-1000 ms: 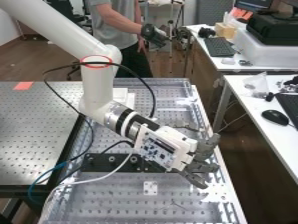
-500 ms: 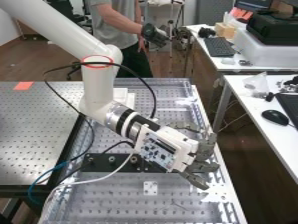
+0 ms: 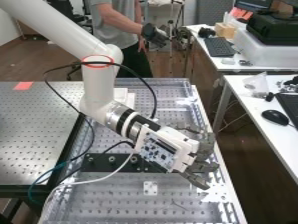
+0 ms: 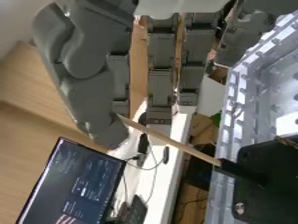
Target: Grab the chopstick and place it in the clear container
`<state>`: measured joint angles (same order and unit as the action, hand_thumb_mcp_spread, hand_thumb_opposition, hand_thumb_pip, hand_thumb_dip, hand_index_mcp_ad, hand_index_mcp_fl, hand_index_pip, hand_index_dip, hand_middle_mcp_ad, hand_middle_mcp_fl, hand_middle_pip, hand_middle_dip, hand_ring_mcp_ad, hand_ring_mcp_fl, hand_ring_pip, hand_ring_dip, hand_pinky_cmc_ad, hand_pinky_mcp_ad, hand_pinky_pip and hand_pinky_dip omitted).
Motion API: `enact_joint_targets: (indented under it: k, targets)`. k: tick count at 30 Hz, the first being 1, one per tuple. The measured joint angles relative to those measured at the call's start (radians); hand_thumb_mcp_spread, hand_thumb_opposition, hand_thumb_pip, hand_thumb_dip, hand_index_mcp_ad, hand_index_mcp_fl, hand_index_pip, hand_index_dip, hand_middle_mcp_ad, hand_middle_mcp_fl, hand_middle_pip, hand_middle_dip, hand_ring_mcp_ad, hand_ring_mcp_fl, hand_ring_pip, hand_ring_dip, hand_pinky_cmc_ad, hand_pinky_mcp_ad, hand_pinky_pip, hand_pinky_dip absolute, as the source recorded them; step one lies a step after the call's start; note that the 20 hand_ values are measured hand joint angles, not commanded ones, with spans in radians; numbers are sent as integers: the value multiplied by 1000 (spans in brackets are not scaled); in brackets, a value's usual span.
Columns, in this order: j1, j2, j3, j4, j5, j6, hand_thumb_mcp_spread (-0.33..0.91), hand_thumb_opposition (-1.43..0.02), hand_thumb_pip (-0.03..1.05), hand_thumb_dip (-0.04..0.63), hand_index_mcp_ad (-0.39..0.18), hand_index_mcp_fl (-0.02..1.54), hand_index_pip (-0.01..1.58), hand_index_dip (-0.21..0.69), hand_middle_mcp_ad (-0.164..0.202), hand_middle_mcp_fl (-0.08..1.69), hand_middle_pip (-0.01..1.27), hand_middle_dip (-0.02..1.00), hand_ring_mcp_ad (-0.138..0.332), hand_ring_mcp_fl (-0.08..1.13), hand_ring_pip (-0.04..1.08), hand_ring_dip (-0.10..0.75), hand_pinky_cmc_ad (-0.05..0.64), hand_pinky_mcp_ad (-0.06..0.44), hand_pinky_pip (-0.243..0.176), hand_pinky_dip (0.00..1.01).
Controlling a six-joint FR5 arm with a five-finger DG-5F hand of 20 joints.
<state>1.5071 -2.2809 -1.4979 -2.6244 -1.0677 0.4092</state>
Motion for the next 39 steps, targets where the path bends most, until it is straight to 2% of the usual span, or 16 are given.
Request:
enact_joint_targets:
  k: [2, 4, 5, 7, 11, 12, 16, 20, 37, 39]
  targets:
    - [0, -1, 1, 0, 6, -4, 648, -927, 581, 305, -239, 550, 1332, 93, 59, 716, 675, 689, 80, 525, 99, 494, 278, 202, -63, 180]
    - [0, -2, 3, 1, 13, -8, 682, -941, 569, 300, -265, 569, 1330, 89, 58, 812, 681, 689, 70, 539, 101, 494, 278, 202, -63, 180]
    - [1, -3, 5, 1, 17, -10, 675, -946, 567, 298, -269, 585, 1330, 89, 42, 848, 693, 686, 72, 559, 99, 494, 278, 202, -63, 180]
    - [0, -5, 10, -2, 14, -11, 696, -955, 567, 300, -267, 604, 1323, 89, 44, 843, 721, 693, 70, 578, 98, 494, 291, 202, -66, 176]
    - [-2, -11, 21, -19, -9, -12, 696, -986, 539, 300, -281, 682, 1253, 93, -23, 853, 710, 703, 72, 579, 103, 494, 300, 201, -51, 180]
    - [-2, -11, 22, -22, -13, -12, 696, -986, 539, 300, -265, 672, 1234, 93, -40, 853, 696, 716, 68, 576, 103, 494, 300, 201, -51, 180]
    - [-3, -13, 23, -26, -14, -12, 658, -962, 545, 307, -269, 572, 1164, 93, -38, 855, 613, 731, 73, 560, 103, 494, 295, 201, -51, 180]
    - [-4, -13, 23, -30, -14, -9, 613, -932, 569, 304, -269, 501, 1114, 96, -38, 778, 538, 731, 73, 524, 103, 494, 295, 202, -51, 180]
    - [-8, 5, -12, -20, 3, 3, 600, -901, 571, 307, -265, 492, 1065, 93, -38, 771, 518, 726, 73, 524, 101, 494, 295, 202, -51, 180]
    - [-8, 5, -13, -19, 4, 6, 604, -901, 571, 307, -265, 494, 1063, 93, -30, 771, 518, 726, 68, 524, 101, 494, 298, 202, -51, 180]
